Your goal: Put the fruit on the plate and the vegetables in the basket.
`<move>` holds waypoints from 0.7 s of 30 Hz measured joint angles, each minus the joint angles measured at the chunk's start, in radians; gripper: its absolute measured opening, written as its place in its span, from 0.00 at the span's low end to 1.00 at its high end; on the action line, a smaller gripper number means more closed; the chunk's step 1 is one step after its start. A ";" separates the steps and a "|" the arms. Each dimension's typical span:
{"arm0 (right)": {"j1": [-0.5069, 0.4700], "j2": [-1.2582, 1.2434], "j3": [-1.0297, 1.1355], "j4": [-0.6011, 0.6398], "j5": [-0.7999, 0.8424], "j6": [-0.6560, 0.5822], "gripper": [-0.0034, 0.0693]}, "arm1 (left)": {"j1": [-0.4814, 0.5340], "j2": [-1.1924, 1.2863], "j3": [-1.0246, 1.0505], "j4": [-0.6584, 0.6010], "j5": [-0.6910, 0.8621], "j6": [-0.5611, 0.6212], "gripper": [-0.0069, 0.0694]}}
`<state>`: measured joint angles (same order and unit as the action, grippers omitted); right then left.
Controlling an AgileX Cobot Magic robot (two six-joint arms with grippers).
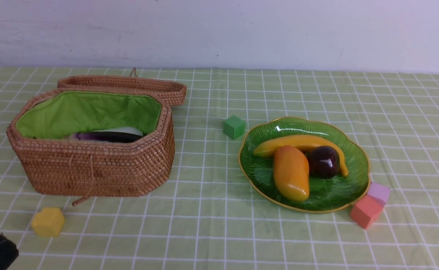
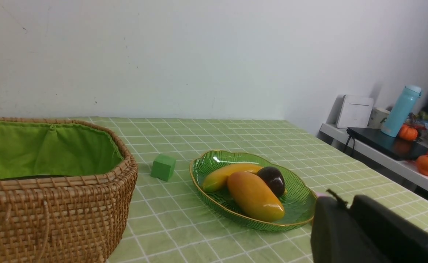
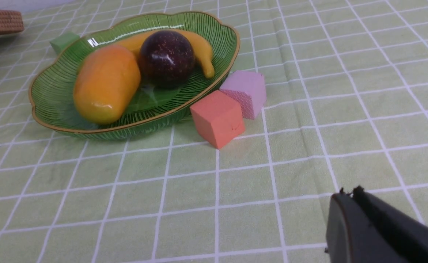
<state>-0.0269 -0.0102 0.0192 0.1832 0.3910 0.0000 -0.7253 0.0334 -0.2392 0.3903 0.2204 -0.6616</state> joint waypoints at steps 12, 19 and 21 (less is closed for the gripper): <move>0.000 0.000 0.000 -0.002 0.001 0.000 0.07 | 0.042 0.000 0.001 -0.059 -0.005 0.109 0.18; 0.000 0.000 0.000 -0.002 0.001 0.000 0.08 | 0.381 -0.029 0.008 -0.359 -0.011 0.528 0.07; 0.000 0.000 0.000 -0.002 0.001 0.000 0.08 | 0.462 -0.042 0.029 -0.401 -0.019 0.586 0.07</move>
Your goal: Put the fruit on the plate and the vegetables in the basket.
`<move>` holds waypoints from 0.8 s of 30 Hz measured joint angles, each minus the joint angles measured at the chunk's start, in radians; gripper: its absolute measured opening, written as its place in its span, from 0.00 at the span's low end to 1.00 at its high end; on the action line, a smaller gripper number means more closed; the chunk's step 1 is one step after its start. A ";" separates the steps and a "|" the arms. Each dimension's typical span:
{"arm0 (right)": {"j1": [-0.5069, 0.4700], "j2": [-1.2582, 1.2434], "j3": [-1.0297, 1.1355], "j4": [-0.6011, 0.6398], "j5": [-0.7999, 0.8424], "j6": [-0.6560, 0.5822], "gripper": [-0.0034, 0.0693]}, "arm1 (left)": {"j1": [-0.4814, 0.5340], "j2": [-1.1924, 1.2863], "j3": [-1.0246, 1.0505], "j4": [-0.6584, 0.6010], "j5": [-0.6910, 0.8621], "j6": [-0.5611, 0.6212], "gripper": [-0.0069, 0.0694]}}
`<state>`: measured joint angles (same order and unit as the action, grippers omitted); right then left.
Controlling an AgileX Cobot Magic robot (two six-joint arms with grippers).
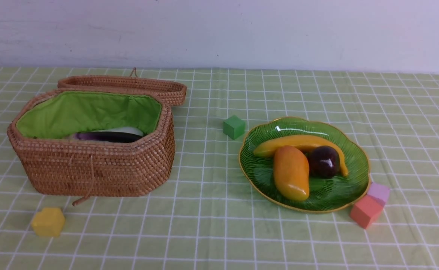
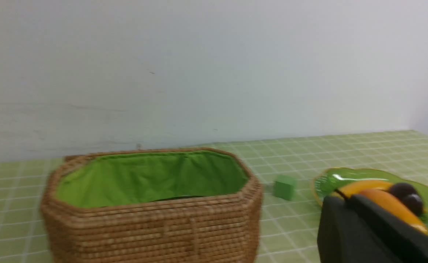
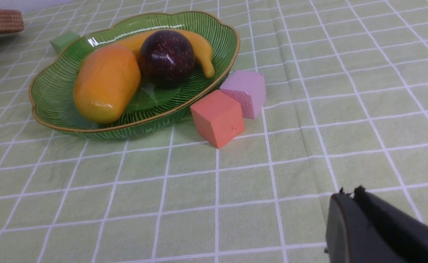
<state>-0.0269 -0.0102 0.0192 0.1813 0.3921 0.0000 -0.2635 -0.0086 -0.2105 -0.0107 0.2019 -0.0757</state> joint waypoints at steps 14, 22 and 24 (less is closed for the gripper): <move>0.000 0.000 0.000 -0.001 0.001 0.000 0.11 | 0.225 -0.002 0.240 -0.044 0.181 -0.109 0.07; 0.000 0.000 0.000 -0.001 0.001 0.000 0.11 | 0.219 -0.002 0.240 -0.037 0.168 -0.115 0.07; 0.000 0.000 0.000 -0.001 0.001 0.000 0.12 | 0.219 -0.002 0.240 -0.037 0.168 -0.115 0.07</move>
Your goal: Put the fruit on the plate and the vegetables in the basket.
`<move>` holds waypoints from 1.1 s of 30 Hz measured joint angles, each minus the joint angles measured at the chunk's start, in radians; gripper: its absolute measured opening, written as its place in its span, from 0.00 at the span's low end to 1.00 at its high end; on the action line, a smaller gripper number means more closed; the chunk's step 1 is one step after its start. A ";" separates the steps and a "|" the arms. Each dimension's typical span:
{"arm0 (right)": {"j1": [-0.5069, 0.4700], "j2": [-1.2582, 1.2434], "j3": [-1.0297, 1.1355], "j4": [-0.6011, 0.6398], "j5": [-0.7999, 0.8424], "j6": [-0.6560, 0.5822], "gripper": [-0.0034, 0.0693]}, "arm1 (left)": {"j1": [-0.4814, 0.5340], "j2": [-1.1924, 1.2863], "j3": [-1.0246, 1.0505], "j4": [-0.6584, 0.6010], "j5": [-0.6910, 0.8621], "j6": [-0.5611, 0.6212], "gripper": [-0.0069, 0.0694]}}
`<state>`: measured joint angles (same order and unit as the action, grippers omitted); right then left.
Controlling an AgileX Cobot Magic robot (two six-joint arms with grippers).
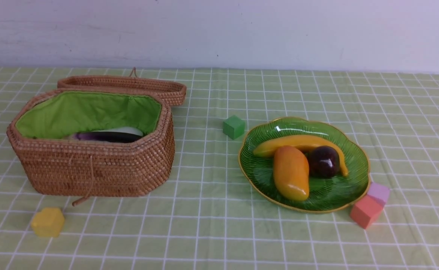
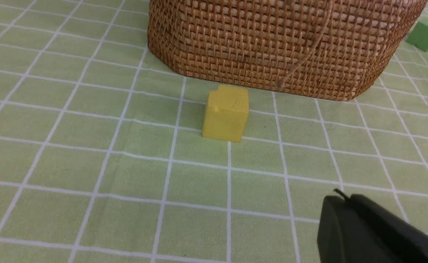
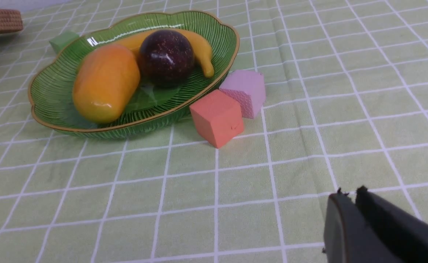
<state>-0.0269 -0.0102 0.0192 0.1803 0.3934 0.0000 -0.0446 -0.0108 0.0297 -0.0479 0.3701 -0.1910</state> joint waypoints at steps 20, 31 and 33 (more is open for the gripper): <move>0.000 0.000 0.000 -0.003 0.000 0.000 0.16 | 0.000 0.000 0.000 0.000 0.000 0.000 0.08; 0.000 0.000 0.000 -0.003 0.001 0.000 0.18 | 0.000 0.000 0.000 0.000 0.000 0.000 0.08; 0.000 0.000 0.000 -0.003 0.001 0.000 0.18 | 0.000 0.000 0.000 0.000 0.000 0.000 0.08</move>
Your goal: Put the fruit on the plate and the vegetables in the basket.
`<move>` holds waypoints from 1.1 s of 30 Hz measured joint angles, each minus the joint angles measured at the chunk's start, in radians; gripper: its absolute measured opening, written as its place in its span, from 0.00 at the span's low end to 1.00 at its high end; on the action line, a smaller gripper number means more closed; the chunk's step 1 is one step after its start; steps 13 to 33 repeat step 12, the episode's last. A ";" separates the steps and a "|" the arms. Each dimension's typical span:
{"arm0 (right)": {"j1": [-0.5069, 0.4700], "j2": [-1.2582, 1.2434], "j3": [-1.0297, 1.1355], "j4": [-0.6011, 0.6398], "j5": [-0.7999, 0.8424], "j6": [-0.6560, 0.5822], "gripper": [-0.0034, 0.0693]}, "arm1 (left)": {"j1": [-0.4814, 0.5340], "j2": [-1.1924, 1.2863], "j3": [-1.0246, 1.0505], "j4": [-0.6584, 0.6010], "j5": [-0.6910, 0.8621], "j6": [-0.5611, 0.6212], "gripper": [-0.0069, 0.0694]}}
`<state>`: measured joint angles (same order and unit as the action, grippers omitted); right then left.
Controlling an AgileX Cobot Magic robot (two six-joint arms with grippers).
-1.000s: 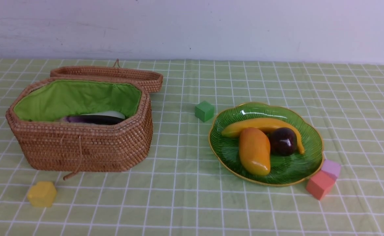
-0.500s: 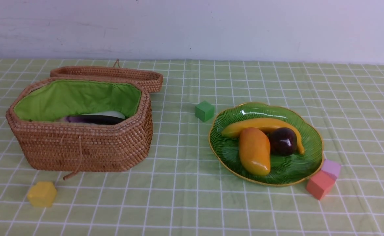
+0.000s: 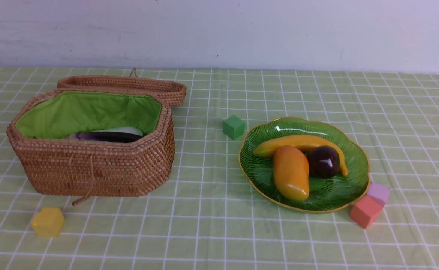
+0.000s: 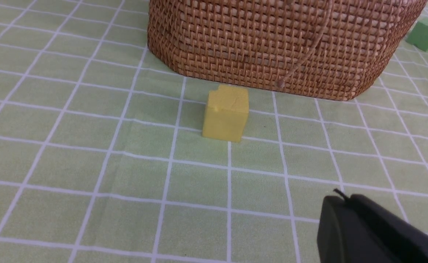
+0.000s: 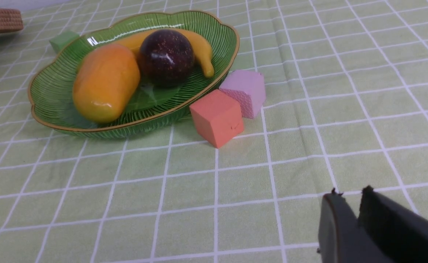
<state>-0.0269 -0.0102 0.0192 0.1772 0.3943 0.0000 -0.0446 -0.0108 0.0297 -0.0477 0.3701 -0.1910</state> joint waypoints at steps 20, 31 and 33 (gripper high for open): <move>0.000 0.000 0.000 0.000 0.000 0.000 0.20 | 0.000 0.000 0.000 0.000 0.000 0.000 0.09; 0.000 0.000 0.000 0.000 0.000 0.000 0.20 | 0.000 0.000 0.000 0.000 0.000 0.000 0.09; 0.000 0.000 0.000 0.000 0.000 0.000 0.20 | 0.000 0.000 0.000 0.000 0.000 0.000 0.09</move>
